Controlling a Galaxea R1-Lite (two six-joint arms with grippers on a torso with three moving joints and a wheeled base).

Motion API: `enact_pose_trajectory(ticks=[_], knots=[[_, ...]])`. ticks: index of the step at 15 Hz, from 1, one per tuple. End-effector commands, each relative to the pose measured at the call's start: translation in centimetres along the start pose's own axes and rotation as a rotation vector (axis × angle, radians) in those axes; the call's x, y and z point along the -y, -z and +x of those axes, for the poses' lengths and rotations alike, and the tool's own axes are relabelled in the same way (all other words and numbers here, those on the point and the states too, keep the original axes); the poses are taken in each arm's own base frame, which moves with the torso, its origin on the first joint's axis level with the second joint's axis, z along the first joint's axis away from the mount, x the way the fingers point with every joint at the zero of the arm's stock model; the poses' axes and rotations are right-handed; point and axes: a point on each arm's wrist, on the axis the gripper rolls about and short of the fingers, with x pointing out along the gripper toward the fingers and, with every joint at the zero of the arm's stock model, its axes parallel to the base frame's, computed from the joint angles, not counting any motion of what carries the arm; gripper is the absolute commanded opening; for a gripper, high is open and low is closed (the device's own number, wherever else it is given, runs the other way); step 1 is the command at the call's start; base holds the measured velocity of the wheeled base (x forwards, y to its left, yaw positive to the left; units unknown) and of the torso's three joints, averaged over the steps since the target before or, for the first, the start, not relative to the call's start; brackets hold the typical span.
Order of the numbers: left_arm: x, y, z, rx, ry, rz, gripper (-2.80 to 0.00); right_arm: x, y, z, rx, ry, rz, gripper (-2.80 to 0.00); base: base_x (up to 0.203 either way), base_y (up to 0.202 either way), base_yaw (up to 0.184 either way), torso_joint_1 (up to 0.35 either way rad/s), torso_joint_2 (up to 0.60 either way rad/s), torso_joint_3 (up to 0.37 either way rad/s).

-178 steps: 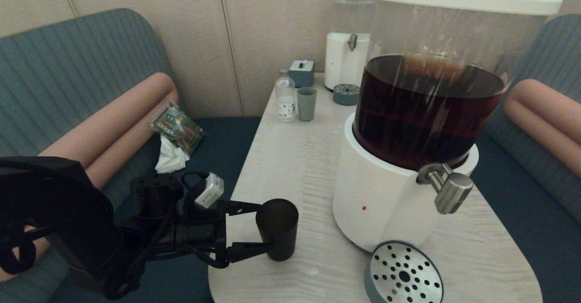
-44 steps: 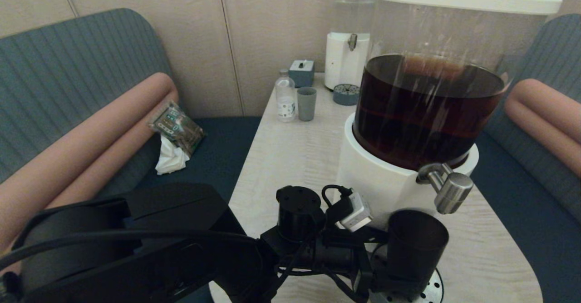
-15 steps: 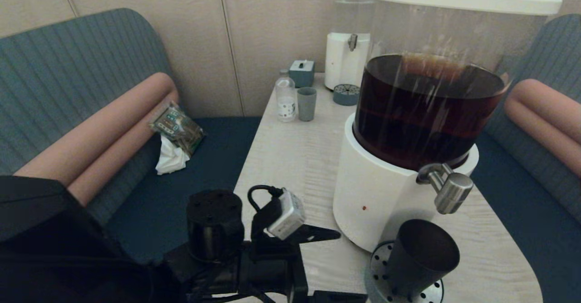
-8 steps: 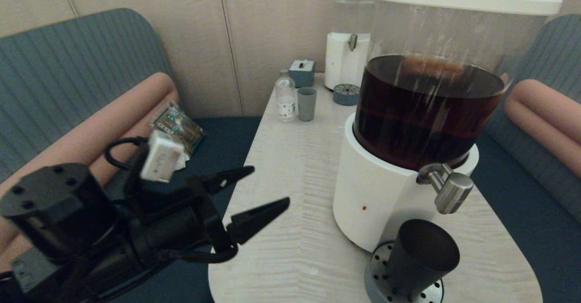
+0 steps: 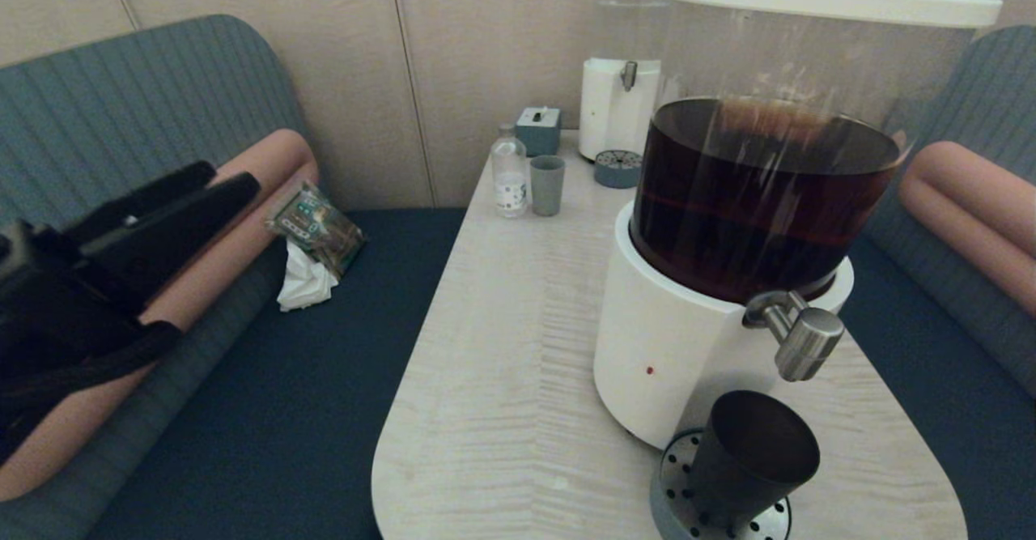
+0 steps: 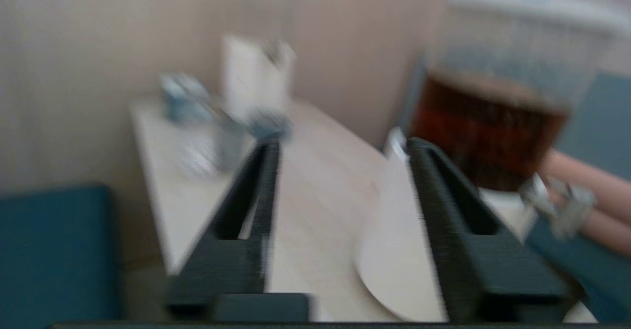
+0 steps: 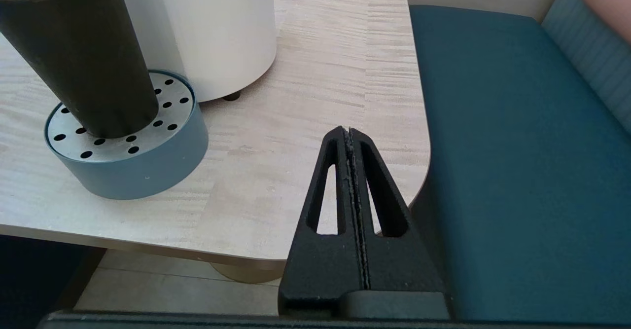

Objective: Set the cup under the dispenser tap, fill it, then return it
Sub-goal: Turn on the faucet

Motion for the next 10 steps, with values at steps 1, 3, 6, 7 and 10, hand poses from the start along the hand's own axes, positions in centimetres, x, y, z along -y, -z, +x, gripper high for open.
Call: enact_pose_trajectory(ticks=[1,3,6,7,10], knots=[[0.9,-3.6,-2.3,0.129,-0.021,0.061,-2.8,0.0,0.2,0.0,-0.002,0.0,0.0,-2.8,0.0,0.0,0.0,0.0,0.0,0.0],[1.8,-6.0,-4.4,0.188,-0.054,0.107,-2.8,0.0,0.2,0.0,-0.002,0.0,0.0,-2.8,0.0,0.0,0.0,0.0,0.0,0.0],[3.8,-8.0,-8.3,0.25,-0.112,0.19,-2.8,0.0,0.2,0.0,-0.002,0.0,0.0,-2.8,0.0,0.0,0.0,0.0,0.0,0.0],[4.6,-8.2,-9.6,0.263,-0.132,0.222,-2.8,0.0,0.2,0.0,-0.002,0.0,0.0,-2.8,0.0,0.0,0.0,0.0,0.0,0.0],[6.7,-8.2,-13.3,0.275,-0.169,0.29,-2.8,0.0,0.2,0.0,-0.002,0.0,0.0,-2.8,0.0,0.0,0.0,0.0,0.0,0.0]])
